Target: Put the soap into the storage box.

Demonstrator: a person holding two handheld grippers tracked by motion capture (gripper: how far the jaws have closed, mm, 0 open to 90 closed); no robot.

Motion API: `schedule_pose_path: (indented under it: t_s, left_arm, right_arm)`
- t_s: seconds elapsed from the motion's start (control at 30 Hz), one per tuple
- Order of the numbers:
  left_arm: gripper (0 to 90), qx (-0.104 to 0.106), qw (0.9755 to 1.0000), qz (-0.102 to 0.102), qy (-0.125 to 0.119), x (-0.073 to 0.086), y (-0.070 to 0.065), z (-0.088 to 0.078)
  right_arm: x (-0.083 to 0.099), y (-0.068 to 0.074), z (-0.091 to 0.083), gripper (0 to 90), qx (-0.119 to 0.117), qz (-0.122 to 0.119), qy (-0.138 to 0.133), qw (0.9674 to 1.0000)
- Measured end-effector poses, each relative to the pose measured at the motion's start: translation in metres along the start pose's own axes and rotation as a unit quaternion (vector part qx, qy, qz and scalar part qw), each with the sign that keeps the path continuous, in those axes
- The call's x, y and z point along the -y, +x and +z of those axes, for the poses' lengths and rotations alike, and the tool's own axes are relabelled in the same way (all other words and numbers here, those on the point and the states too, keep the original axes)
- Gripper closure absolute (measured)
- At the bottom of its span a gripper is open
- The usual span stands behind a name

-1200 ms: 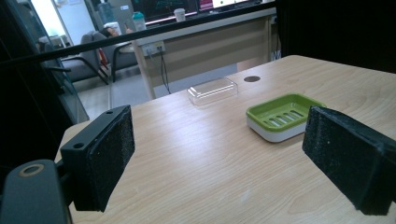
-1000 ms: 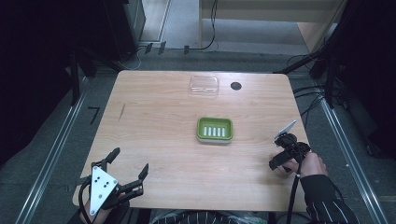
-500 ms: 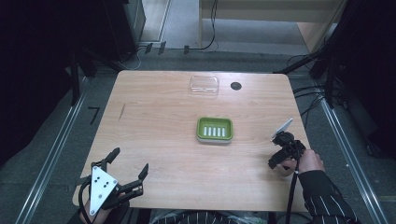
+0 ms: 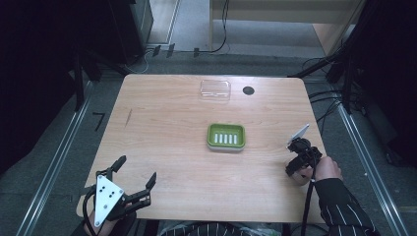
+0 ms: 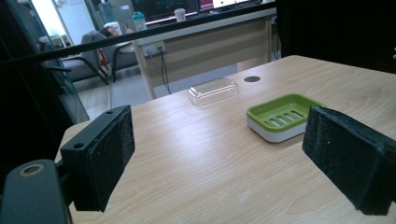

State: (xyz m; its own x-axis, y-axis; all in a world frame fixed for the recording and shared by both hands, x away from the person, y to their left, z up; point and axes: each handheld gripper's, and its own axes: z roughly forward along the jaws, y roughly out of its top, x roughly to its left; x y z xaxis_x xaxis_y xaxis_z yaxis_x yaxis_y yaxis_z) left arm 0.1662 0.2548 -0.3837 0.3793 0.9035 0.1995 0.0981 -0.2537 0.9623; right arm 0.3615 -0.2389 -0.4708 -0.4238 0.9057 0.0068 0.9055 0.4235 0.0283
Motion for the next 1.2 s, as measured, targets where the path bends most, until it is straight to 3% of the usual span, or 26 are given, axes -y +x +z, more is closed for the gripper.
schedule_pose_path:
  t_s: [0.6,1.2]
  left_arm:
    - [9.6,-0.001,1.0,-0.001,-0.001,0.0,0.0,0.0]
    - [9.6,-0.003,1.0,-0.002,0.0,0.0,0.0,0.0]
  right_arm:
    - [0.001,0.0,-0.006,34.0,0.0,-0.022,-0.005,0.9997]
    - [-0.007,0.012,-0.016,34.0,0.001,-0.068,-0.008,0.9976]
